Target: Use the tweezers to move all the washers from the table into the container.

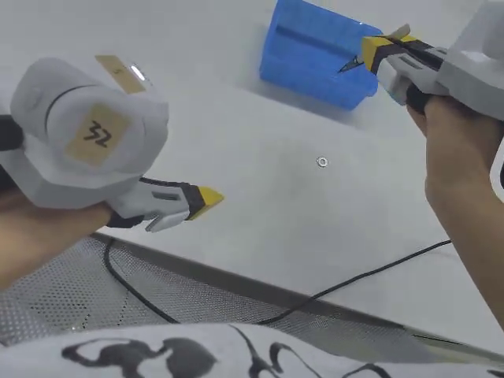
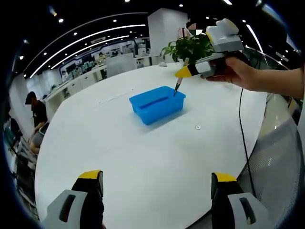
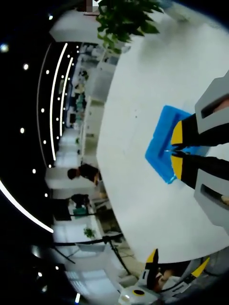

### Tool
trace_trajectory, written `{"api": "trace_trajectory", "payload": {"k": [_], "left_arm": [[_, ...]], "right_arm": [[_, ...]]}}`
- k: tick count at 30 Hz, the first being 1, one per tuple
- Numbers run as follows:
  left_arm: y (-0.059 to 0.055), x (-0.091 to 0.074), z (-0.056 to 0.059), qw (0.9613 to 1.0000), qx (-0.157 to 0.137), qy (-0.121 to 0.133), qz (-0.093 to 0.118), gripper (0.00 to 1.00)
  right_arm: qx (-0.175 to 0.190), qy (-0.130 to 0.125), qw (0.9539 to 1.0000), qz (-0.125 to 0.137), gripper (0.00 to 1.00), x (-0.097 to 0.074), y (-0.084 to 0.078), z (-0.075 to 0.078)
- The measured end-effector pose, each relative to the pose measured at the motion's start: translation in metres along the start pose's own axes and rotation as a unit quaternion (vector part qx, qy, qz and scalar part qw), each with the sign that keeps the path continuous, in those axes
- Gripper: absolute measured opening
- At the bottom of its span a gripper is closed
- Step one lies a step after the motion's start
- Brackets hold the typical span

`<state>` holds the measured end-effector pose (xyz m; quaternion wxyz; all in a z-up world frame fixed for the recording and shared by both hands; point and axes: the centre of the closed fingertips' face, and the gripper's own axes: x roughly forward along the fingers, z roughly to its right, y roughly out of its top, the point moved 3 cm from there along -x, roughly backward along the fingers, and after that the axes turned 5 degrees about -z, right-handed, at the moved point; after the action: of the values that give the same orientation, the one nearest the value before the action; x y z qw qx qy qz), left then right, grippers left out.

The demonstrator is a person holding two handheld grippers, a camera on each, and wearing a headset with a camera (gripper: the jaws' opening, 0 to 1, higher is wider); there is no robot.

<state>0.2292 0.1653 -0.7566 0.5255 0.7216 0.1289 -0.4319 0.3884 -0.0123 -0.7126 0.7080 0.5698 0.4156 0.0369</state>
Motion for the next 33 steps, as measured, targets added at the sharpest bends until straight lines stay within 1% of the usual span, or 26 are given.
{"api": "trace_trajectory", "payload": {"k": [2,4,6,9,16,21,23,27,33], "left_arm": [[0.000,0.000,0.001,1.0000,-0.003,-0.003,0.001,0.96],[0.000,0.001,0.002,1.0000,-0.001,-0.004,0.000,0.96],[0.000,0.001,0.002,1.0000,0.001,-0.005,0.000,0.96],[0.001,0.001,0.002,1.0000,-0.001,-0.005,0.003,0.96],[0.001,0.001,0.003,1.0000,0.001,-0.006,0.003,0.96],[0.001,0.000,0.003,1.0000,0.002,-0.005,0.004,0.96],[0.001,0.000,0.003,1.0000,0.002,-0.005,0.003,0.96],[0.001,-0.001,0.002,1.0000,0.002,-0.003,0.004,0.96],[0.001,-0.001,0.002,1.0000,0.002,-0.003,0.004,0.96]], "right_arm": [[0.005,0.002,1.0000,-0.002,0.02,-0.006,-0.008,-0.003],[0.010,0.007,0.9998,-0.015,0.02,-0.008,-0.019,-0.007],[0.009,0.005,0.9996,-0.025,0.02,-0.010,-0.030,-0.009],[0.013,0.006,0.9993,-0.035,0.02,-0.014,-0.042,-0.012],[0.018,0.002,0.9978,-0.063,0.02,-0.016,-0.068,-0.015],[0.019,0.008,0.9968,-0.077,0.02,-0.017,-0.077,-0.018],[0.016,0.008,0.9966,-0.081,0.02,-0.018,-0.080,-0.019],[0.021,0.015,0.9960,-0.085,0.02,-0.019,-0.084,-0.023],[0.007,0.016,0.9955,-0.093,0.02,-0.016,-0.089,-0.027]]}}
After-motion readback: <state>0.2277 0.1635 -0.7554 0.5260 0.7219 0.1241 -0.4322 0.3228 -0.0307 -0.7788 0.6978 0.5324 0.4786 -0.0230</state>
